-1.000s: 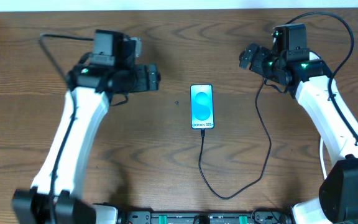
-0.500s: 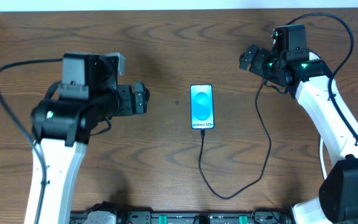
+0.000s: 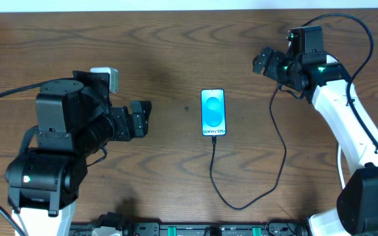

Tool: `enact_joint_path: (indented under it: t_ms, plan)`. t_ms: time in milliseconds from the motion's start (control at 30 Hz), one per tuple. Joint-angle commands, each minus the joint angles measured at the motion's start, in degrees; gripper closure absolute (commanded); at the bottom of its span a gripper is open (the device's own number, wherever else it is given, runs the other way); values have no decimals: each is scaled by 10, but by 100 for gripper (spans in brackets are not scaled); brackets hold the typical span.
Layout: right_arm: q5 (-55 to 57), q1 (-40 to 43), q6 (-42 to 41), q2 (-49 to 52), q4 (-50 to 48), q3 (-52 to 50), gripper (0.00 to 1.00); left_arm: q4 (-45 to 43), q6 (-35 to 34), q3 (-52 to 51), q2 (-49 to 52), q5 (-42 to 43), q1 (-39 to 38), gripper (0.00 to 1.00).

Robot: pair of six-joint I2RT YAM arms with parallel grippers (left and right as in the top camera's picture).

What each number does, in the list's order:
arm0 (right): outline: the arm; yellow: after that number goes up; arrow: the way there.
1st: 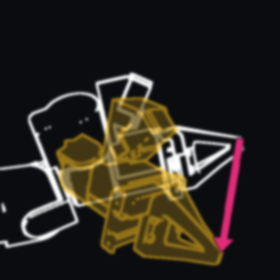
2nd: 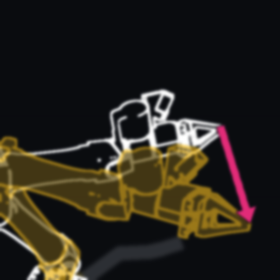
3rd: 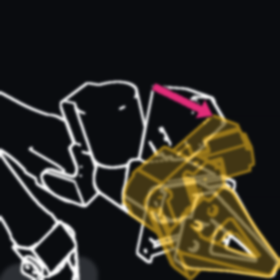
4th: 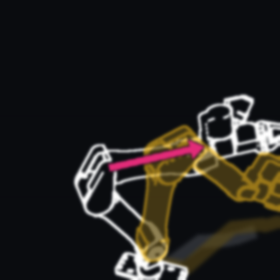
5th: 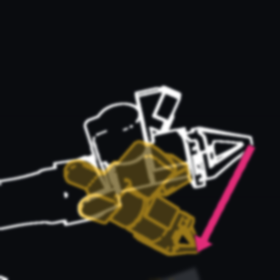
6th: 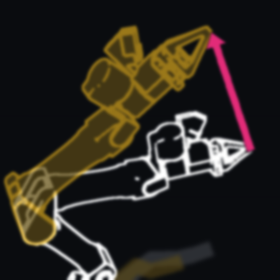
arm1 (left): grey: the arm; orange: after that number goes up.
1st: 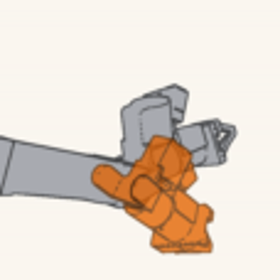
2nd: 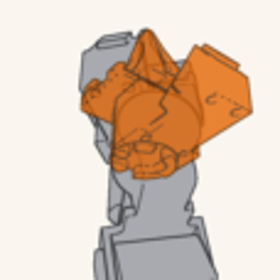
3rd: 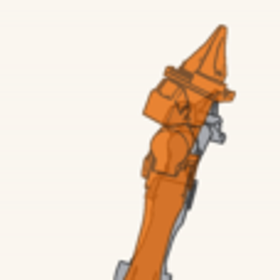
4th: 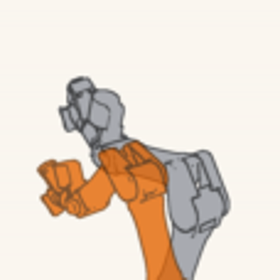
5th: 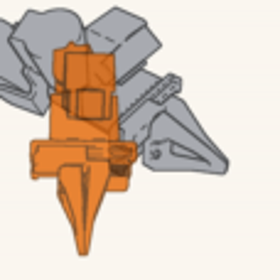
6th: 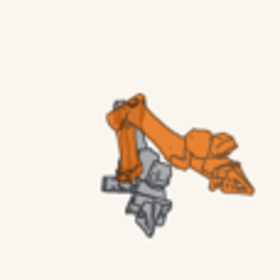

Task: Plug charger to phone and switch on socket
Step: 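Open the left gripper and pull it back from the phone, then move the right gripper over the white power strip's switch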

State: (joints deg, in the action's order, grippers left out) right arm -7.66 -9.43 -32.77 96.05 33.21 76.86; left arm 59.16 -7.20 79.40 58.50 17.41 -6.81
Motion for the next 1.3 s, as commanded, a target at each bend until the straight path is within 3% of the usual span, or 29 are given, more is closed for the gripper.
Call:
enact_joint_path:
  t_ms: [0,233,367,567,800,1033,1267]
  plan:
    - [7,2,17,-2,-1,3,1,4,10,2,3,-6,2,6]
    - [3,8,97,-2,-7,12,1,4,10,2,6,-6,2,6]
    - [-66,33,153,-4,14,45,1,4,10,2,6,-6,2,5]
    - [-186,127,228,-3,115,141,1,4,10,2,6,-6,2,5]
    - [-227,273,329,-3,250,235,1,4,10,2,6,-6,2,5]
    - [-227,381,446,14,287,235,1,4,10,2,6,-6,2,5]
    - [-227,408,515,77,290,235,1,4,10,2,6,-6,2,5]
